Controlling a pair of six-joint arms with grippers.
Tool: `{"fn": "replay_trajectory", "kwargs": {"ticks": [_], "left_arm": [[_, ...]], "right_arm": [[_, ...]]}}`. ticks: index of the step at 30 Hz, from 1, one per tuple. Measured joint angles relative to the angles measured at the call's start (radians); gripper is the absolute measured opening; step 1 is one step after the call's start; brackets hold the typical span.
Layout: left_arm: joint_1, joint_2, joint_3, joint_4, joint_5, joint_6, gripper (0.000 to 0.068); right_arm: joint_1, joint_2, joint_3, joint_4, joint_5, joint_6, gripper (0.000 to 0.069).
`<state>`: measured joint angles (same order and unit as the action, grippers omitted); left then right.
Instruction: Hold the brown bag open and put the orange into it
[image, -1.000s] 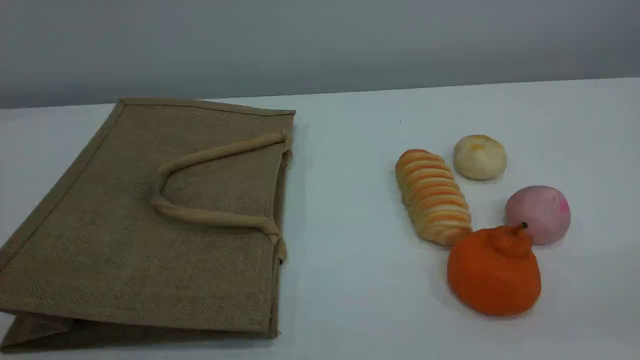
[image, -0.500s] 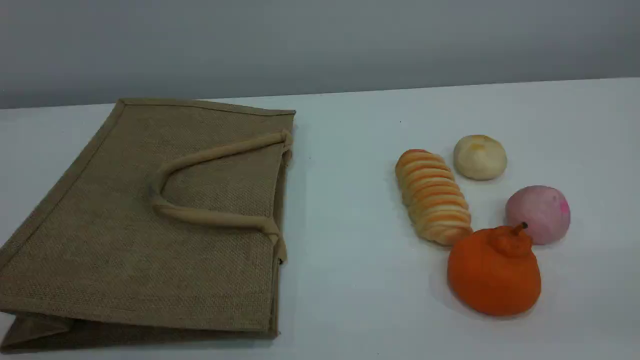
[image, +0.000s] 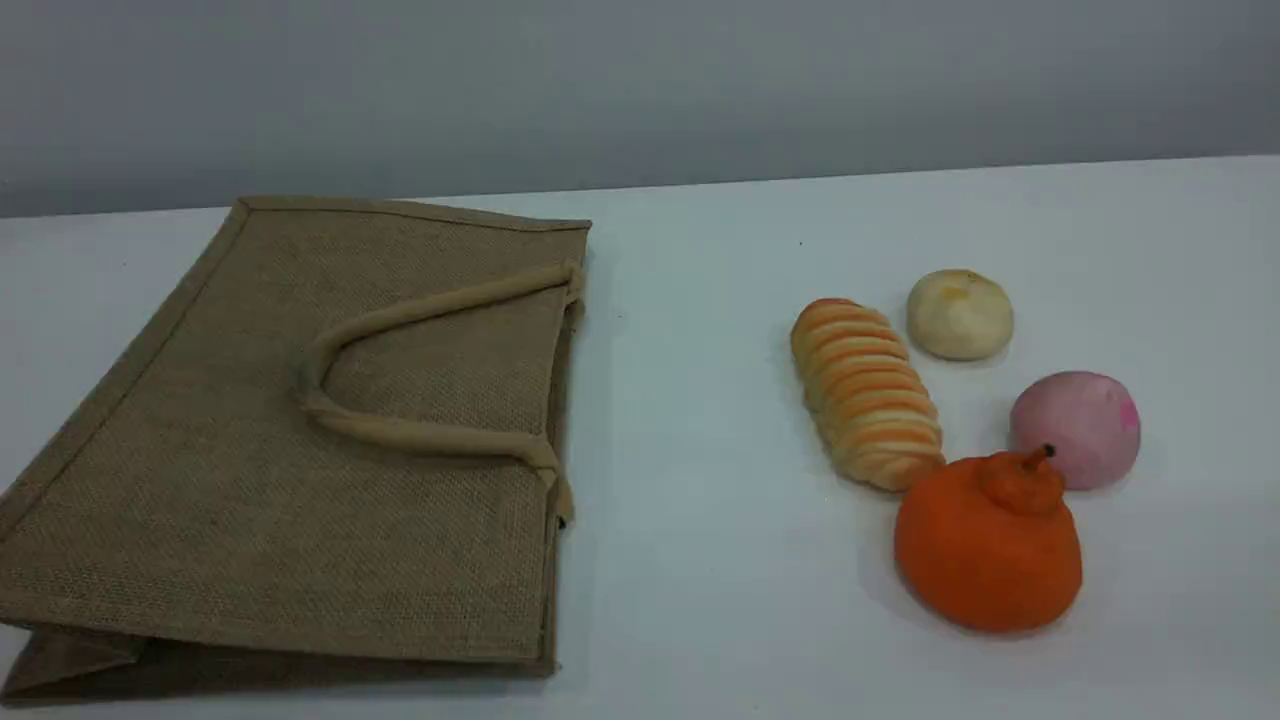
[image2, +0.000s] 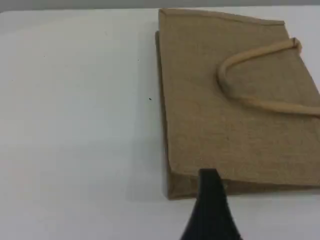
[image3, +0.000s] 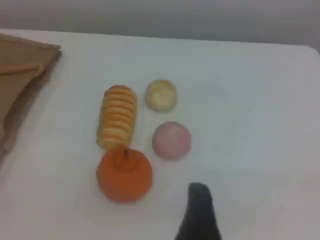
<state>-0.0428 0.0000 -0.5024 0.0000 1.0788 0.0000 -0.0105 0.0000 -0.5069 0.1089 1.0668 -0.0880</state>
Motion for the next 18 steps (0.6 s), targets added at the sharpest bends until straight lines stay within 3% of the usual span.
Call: {"fn": "replay_trajectory", "kwargs": {"ticks": [18], "left_arm": [[-0.022,0.067,-0.046,-0.018,-0.029,0.0,0.0463]], "right_arm": [[0.0,0.025,-0.021,0.072,-0.033,-0.007,0.0475]]}}
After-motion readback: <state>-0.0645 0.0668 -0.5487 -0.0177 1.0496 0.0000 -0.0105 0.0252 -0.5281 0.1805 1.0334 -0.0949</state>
